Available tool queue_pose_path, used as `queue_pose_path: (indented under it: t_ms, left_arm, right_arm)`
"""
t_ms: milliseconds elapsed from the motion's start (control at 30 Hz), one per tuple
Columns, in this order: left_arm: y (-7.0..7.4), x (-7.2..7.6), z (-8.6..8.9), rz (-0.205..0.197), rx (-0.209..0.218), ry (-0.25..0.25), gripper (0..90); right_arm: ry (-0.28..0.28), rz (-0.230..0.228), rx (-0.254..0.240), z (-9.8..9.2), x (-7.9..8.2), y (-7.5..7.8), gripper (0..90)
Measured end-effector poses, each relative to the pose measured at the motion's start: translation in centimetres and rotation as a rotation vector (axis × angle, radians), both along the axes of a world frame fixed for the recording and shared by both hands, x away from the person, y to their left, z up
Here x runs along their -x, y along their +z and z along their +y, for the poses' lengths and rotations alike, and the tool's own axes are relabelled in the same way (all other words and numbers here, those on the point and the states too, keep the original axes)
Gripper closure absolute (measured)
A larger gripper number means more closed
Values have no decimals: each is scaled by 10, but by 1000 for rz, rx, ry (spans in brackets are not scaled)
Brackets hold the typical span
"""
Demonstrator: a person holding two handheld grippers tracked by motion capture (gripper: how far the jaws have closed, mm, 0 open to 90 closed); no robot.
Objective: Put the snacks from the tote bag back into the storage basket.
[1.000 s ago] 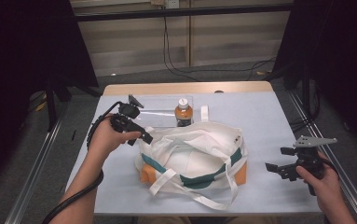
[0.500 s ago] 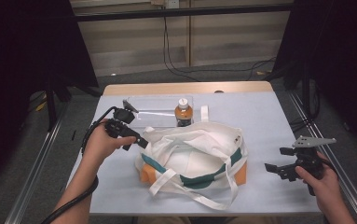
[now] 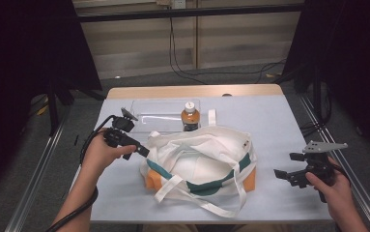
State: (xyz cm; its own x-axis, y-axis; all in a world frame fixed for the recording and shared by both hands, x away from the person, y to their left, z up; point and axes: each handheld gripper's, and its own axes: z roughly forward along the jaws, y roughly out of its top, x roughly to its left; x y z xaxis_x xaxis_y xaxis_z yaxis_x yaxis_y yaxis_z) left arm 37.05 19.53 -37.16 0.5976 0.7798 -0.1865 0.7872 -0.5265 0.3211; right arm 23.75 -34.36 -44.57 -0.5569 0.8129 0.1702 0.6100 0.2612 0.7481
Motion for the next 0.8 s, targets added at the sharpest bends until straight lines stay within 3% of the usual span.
queue_pose_path:
  t_ms: [800]
  left_arm:
    - [-14, 6, 24, 19, 30, 33, 118]
  right_arm:
    - [2, 0, 1, 0, 0, 0, 35]
